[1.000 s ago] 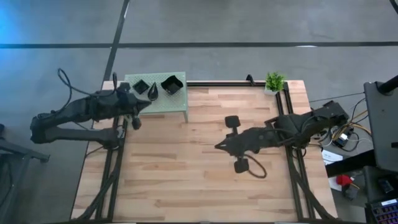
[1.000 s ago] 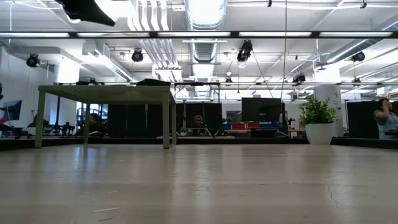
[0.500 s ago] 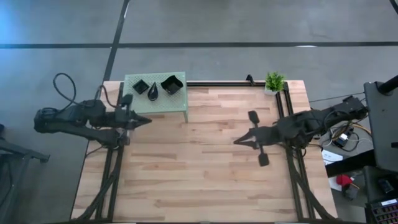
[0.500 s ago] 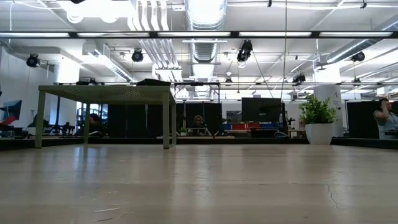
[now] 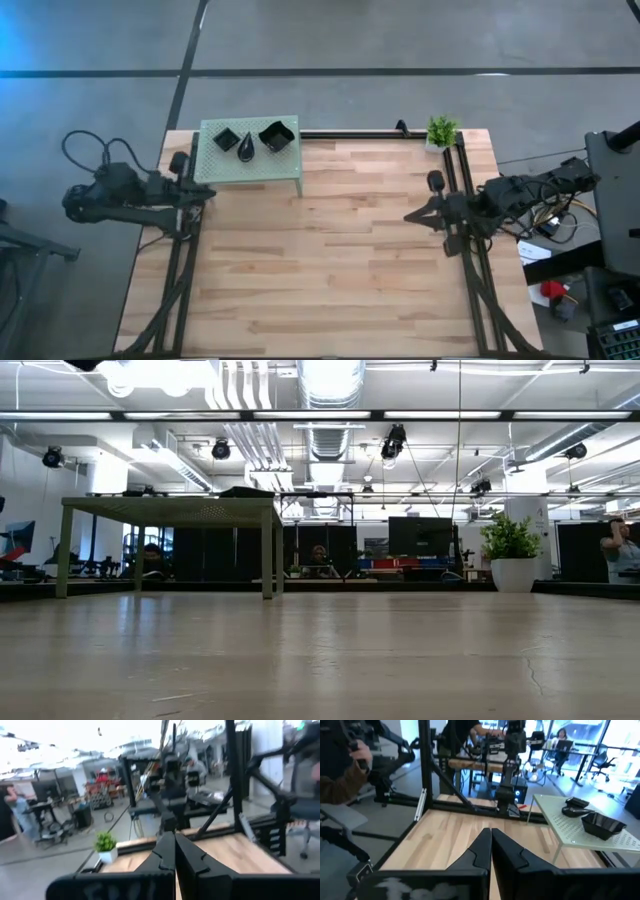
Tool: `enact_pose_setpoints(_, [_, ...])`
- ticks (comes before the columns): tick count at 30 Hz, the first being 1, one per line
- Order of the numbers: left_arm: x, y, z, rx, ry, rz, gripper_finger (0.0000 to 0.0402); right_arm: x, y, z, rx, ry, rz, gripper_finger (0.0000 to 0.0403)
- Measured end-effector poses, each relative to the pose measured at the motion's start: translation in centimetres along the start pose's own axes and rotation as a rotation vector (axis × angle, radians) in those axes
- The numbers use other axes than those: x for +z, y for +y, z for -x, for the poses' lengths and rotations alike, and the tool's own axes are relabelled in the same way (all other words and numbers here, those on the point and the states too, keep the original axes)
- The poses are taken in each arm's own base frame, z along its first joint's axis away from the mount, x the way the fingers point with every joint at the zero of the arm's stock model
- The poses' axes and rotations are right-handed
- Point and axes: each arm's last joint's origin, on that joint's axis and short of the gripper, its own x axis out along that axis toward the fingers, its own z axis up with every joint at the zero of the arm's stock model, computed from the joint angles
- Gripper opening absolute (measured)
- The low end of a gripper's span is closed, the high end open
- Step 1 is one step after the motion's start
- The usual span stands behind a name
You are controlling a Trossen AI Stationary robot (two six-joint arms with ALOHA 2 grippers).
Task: Pick & Place Mini shaped plates
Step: Return to Home Position
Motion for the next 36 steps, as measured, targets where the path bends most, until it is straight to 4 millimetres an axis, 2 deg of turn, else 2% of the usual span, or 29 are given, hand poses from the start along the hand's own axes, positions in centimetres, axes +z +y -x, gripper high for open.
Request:
enact_pose_setpoints(10, [-0.4, 0.1, 3.1, 0.011, -0.121, 0.015, 0.0000, -1.8, -0.7, 2.9, -0.004, -0.136, 0.001, 0.0008])
enact_pose_setpoints(16, [-0.6, 0.2, 4.1, 0.016, -0.156, 0.016, 0.0000, -2.7, -1.0, 4.0, -0.015, -0.171, 0.018, 0.0008])
enact_pose_setpoints(36, [-0.9, 0.1, 3.9, 0.016, -0.142, -0.002, 0.0000, -5.1, -1.9, 7.9, -0.025, -0.336, 0.006, 0.0008])
